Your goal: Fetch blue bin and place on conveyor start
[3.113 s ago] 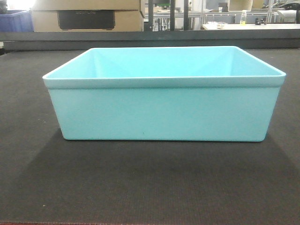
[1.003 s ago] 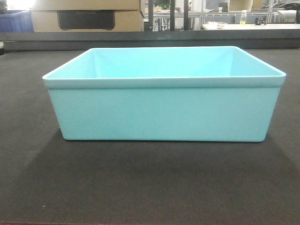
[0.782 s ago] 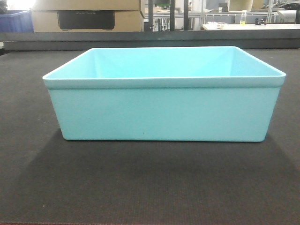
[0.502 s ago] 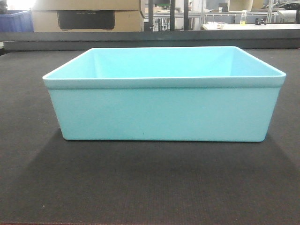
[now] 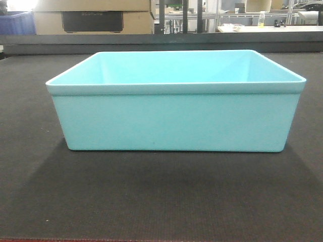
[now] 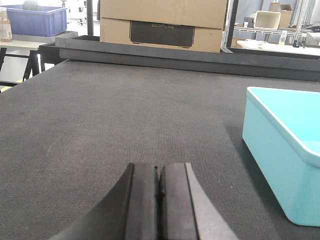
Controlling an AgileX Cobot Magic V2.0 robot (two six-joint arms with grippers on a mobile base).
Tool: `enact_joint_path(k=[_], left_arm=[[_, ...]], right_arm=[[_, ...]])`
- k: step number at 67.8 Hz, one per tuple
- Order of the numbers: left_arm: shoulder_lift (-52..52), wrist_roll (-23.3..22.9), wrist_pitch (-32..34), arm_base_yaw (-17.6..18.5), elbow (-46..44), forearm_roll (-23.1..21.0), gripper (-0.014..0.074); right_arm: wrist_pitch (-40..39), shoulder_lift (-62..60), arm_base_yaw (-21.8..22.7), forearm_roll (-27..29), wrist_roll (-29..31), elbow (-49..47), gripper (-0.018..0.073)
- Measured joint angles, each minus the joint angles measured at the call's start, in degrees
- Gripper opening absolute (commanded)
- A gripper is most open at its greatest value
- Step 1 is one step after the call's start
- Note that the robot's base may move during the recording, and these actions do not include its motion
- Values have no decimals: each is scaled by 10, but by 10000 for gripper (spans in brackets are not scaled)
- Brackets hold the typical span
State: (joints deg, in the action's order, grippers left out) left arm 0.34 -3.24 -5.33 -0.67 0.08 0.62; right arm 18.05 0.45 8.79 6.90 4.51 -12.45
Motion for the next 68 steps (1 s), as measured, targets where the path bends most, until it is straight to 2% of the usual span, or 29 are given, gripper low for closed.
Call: enact_joint_path(k=[13,23,68], left_arm=[[0,0,0,0,0,0,-111],[0,0,0,0,0,0,-111],[0,0,0,0,0,0,-111]], right_arm=[[-99,-2,3,1,4,109,-162],[-147,-2,3,1,4,123,-162],[-154,-2,3,1,4,125,-162]])
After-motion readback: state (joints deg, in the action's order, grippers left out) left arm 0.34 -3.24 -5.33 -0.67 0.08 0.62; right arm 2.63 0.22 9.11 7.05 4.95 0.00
